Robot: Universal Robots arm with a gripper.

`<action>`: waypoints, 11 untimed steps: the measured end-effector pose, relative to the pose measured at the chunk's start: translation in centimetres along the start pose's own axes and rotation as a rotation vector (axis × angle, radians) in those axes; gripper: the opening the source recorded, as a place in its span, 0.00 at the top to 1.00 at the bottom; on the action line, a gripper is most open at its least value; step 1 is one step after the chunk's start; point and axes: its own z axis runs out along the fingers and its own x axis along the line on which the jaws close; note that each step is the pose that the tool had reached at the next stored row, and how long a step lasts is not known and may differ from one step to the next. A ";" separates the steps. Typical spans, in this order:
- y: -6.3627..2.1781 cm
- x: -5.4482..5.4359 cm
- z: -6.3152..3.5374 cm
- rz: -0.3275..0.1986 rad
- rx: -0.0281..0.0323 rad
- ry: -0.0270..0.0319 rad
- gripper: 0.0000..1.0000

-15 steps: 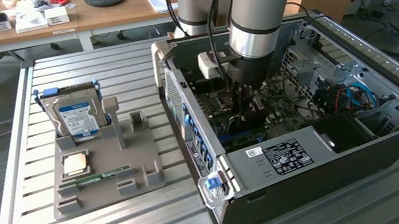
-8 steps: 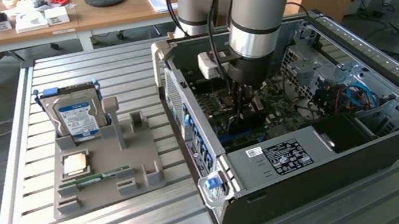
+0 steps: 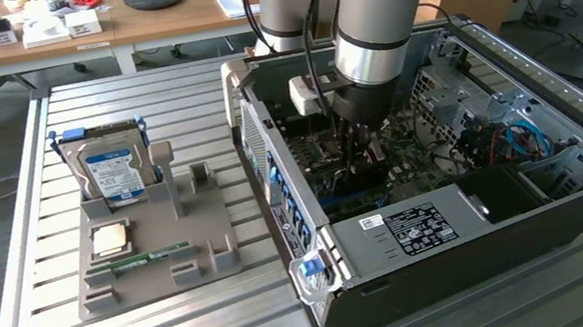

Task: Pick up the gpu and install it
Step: 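Insert the gpu into the slot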

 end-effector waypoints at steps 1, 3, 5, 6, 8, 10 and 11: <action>0.01 0.0 0.00 -0.001 0.0001 0.0000 0.74; 0.06 0.0 0.02 -0.003 0.0001 -0.0001 0.74; 0.12 0.0 0.02 -0.004 0.0000 0.0000 0.74; 0.12 0.0 0.02 -0.005 -0.0001 0.0000 0.74; 0.13 0.0 0.02 -0.005 -0.0001 0.0000 0.74; 0.14 0.0 0.04 -0.004 -0.0001 0.0001 0.74; 0.14 0.1 0.07 -0.004 -0.0002 0.0001 0.74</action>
